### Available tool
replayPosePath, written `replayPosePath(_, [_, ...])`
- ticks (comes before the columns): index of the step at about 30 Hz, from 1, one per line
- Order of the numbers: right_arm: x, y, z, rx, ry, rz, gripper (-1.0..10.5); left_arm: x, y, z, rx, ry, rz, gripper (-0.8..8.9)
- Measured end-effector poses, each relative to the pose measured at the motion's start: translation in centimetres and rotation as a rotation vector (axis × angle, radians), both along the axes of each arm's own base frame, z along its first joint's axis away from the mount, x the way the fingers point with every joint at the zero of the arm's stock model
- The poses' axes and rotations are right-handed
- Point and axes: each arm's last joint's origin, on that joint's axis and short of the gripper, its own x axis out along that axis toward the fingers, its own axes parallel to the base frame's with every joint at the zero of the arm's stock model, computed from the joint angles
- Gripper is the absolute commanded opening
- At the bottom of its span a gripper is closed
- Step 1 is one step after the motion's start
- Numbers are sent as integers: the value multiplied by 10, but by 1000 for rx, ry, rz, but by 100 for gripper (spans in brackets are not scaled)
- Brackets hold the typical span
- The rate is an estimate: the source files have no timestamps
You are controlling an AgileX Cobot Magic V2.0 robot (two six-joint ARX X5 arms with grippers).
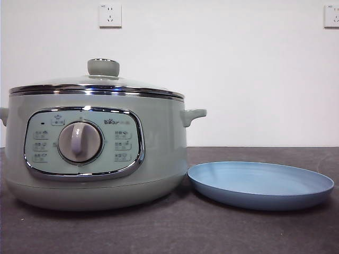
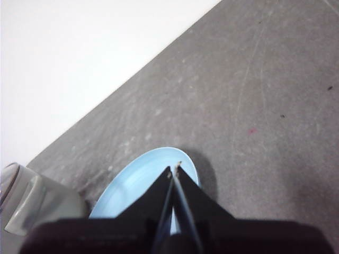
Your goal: Take the pumpkin out from the steamer,put the pumpkin in the blue plate,close the lid
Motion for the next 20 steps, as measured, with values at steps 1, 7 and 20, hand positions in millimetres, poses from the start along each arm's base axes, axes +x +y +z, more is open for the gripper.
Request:
replayPosePath(1, [0,0,1,1,8,0,-17,-1,0,5,2,-3,16,-8])
replayPosePath(7, [-1,0,24,-11,8,15,-17,-12,2,52,4,-89,75,-8])
replayPosePath(20, [16,3,116,-191,-45,121,-17,25,1,118,191,68,-1,-8])
